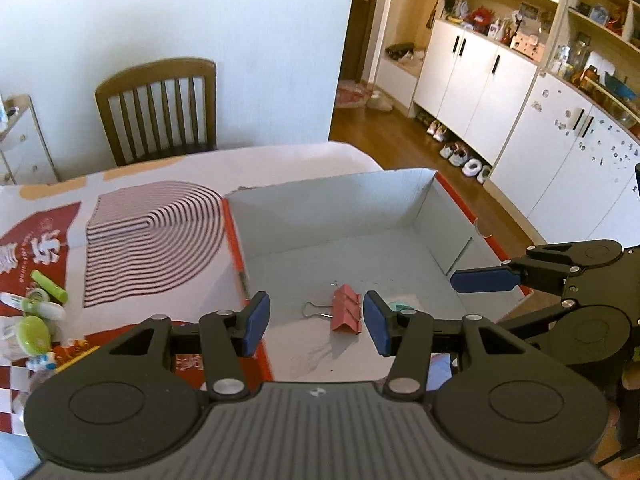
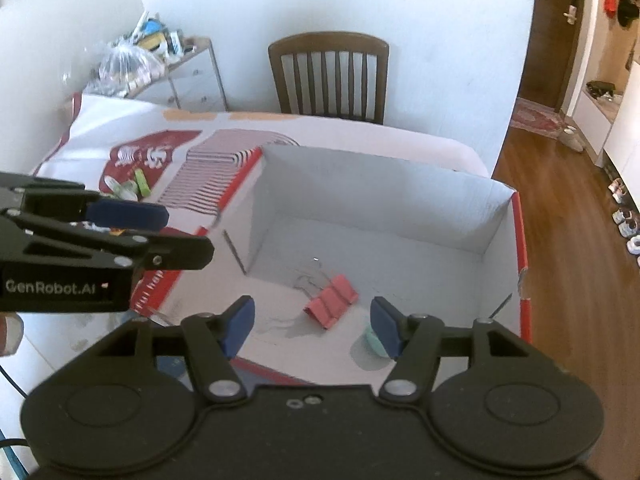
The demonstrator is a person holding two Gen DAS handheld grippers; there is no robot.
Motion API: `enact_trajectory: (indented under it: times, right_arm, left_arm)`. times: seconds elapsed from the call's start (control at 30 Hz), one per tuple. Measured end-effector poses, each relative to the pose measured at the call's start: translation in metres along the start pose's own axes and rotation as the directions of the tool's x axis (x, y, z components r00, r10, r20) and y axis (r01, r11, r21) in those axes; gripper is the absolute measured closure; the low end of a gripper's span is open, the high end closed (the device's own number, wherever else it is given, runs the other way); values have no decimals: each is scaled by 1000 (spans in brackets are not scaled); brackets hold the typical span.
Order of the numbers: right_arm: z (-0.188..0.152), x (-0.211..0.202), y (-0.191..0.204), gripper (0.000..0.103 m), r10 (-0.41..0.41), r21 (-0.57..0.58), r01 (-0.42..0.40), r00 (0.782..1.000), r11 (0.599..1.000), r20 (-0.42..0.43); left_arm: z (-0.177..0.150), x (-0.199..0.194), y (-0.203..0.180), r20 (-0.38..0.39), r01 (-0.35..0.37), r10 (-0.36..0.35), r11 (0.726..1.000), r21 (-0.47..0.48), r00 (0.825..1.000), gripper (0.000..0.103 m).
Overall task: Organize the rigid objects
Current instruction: 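Withdraw both open tools from the shoebox back toward the items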
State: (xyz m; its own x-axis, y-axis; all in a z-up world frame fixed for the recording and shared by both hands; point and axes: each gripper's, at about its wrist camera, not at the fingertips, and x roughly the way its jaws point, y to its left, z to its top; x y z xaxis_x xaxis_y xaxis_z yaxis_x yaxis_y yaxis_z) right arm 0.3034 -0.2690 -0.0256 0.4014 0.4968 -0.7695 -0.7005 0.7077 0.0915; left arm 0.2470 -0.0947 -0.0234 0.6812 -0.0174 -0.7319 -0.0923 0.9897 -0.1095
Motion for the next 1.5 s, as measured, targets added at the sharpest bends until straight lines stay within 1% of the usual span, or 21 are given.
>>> enact_trajectory:
  times: [0.03, 0.07, 0.13, 0.37, 0.4, 0.5, 0.53, 0.63, 0.7, 0.8, 0.87, 0.93, 0.97, 1.17, 1.23, 1.27, 1.3, 1.33, 1.4, 1.5]
  right_arm:
    - [-1, -1, 4, 38, 1, 7, -1, 1000, 1000, 7]
    - [-1, -3, 9, 33, 1, 13, -1, 1000, 1000, 14]
    - [-3, -7, 19, 28, -2, 26, 1, 1000, 1000, 31]
    - [-9, -17, 55, 25, 13, 59, -18, 996, 998, 89]
    - [-10, -18, 62, 24, 14, 60, -20, 995, 998, 98]
    - [-11, -20, 82, 21, 15, 52, -21, 992, 998, 122]
    - [-12, -20, 88, 16, 15, 49, -22, 991, 999, 131]
    - [-15, -20, 108, 14, 18, 34, -23, 988, 999, 154]
    - [-16, -18, 121, 13, 19, 23, -23, 987, 999, 162]
    - [-18, -14, 139, 11, 32, 4, -33, 985, 999, 170]
    - [-18, -11, 151, 7, 38, -8, -38, 984, 999, 175]
    - [-18, -9, 162, 4, 48, -16, -46, 982, 999, 185]
    - [-18, -8, 168, 4, 51, -21, -48, 981, 999, 187]
    - [-19, 5, 199, 1, 76, -65, -65, 981, 996, 180]
    - [-21, 10, 210, 1, 79, -84, -65, 982, 994, 173]
    - [-21, 12, 213, 1, 82, -92, -67, 982, 994, 168]
    - [-22, 15, 217, 1, 86, -98, -71, 983, 993, 162]
    - [-22, 19, 221, 1, 87, -103, -71, 984, 992, 155]
    - [-21, 27, 228, 1, 83, -112, -68, 987, 991, 137]
    - [-23, 40, 238, 1, 82, -129, -68, 991, 989, 110]
  left_arm:
    - [-1, -6, 2, 13, 1, -1, 1000, 8, 1000, 52]
    - [-3, -12, 5, 24, 1, -2, 1000, 13, 1000, 52]
    - [-7, -21, 13, 41, 6, -7, 1000, 13, 999, 52]
    - [-27, -51, 44, 89, -13, 10, 999, 29, 996, 51]
    - [-30, -55, 50, 92, -10, 8, 1000, 25, 996, 46]
    - [-39, -66, 67, 117, -20, 18, 1000, 16, 993, 36]
    - [-42, -69, 73, 123, -21, 19, 1000, 17, 992, 35]
    - [-53, -79, 88, 140, -34, 31, 999, 21, 990, 33]
    - [-59, -84, 99, 148, -35, 31, 999, 21, 988, 26]
    - [-68, -90, 120, 155, -31, 31, 1000, -2, 987, 25]
    - [-72, -93, 134, 157, -27, 29, 1000, -15, 987, 25]
    - [-78, -96, 148, 164, -38, 42, 999, -23, 986, 20]
    - [-81, -97, 155, 170, -43, 48, 999, -29, 984, 19]
    - [-101, -96, 199, 157, -77, 87, 995, -71, 984, 19]
    - [-105, -94, 211, 153, -74, 86, 994, -81, 984, 18]
    - [-107, -92, 216, 148, -74, 86, 994, -83, 985, 14]
    - [-109, -91, 221, 144, -80, 91, 993, -82, 985, 6]
    - [-111, -89, 223, 144, -89, 100, 993, -80, 984, 1]
    - [-116, -85, 231, 156, -101, 112, 992, -76, 981, 0]
    - [-123, -77, 244, 151, -80, 95, 992, -99, 984, 0]
